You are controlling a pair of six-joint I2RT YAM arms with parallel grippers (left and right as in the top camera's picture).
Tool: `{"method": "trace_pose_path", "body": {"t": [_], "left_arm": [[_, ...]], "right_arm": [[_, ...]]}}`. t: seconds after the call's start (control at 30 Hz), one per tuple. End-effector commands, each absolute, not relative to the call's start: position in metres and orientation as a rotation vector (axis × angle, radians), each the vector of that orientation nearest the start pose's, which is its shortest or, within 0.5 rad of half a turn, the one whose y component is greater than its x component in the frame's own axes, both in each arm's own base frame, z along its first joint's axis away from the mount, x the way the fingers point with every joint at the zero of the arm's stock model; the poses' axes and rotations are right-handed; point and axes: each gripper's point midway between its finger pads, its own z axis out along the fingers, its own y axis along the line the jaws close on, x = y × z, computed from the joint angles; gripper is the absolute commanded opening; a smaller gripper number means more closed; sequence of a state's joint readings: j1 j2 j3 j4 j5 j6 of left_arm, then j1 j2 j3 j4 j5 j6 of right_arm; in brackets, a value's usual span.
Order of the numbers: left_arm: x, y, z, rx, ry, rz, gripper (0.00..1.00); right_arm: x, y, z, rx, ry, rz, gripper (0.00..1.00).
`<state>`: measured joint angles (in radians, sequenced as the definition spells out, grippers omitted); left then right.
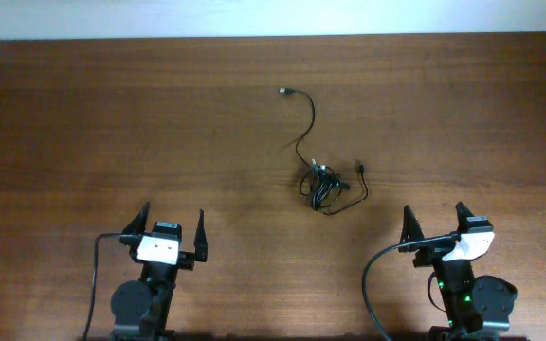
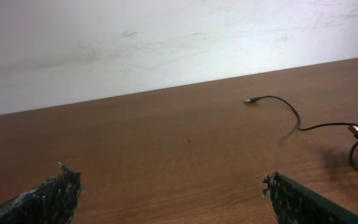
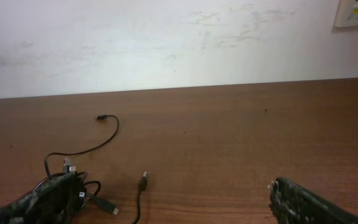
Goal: Untangle cables
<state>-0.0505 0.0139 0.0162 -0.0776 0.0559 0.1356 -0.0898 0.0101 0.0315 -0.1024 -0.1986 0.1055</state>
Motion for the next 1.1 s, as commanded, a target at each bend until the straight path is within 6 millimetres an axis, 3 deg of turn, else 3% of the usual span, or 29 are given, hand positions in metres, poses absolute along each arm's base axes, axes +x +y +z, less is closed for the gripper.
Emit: {"method": "trace_pose_path", "body": {"t": [0.0, 0.53, 0.67, 0.77, 0.8, 0.9, 1.0, 1.07], "left_arm": [[0.245, -0.024, 0.158, 0.214, 1.631, 0.027, 0.99], [0.245, -0.024, 0.161, 0.214, 1.619, 0.024, 0.99], [0.24, -0.028, 0.219, 0.16, 1.461, -0.052, 0.99], [0.237, -0.037, 0.268, 0.203, 1.481, -0.092, 0.99], [0.24, -0.037, 0.276, 0.203, 1.497, -0.092, 0.99], [0.264, -0.039, 0.313, 0.233, 1.539, -0.077, 0.99], [0.318, -0.044, 0.337, 0.244, 1.658, -0.094, 0.99], [0.349, -0.059, 0.341, 0.311, 1.748, -0.169, 0.99]], "right_arm": [[0.243, 0.012, 0.16, 0.014, 1.655, 0.175, 0.99], [0.243, 0.012, 0.16, 0.014, 1.656, 0.175, 0.99], [0.243, 0.012, 0.16, 0.014, 1.656, 0.175, 0.99], [0.243, 0.012, 0.16, 0.014, 1.656, 0.175, 0.99], [0.243, 0.012, 0.16, 0.014, 1.656, 0.175, 0.99], [0.243, 0.012, 0.16, 0.014, 1.656, 0.175, 0.99], [0.243, 0.012, 0.16, 0.014, 1.656, 0.175, 0.99], [0.243, 0.012, 0.16, 0.014, 1.655, 0.176, 0.99]]}}
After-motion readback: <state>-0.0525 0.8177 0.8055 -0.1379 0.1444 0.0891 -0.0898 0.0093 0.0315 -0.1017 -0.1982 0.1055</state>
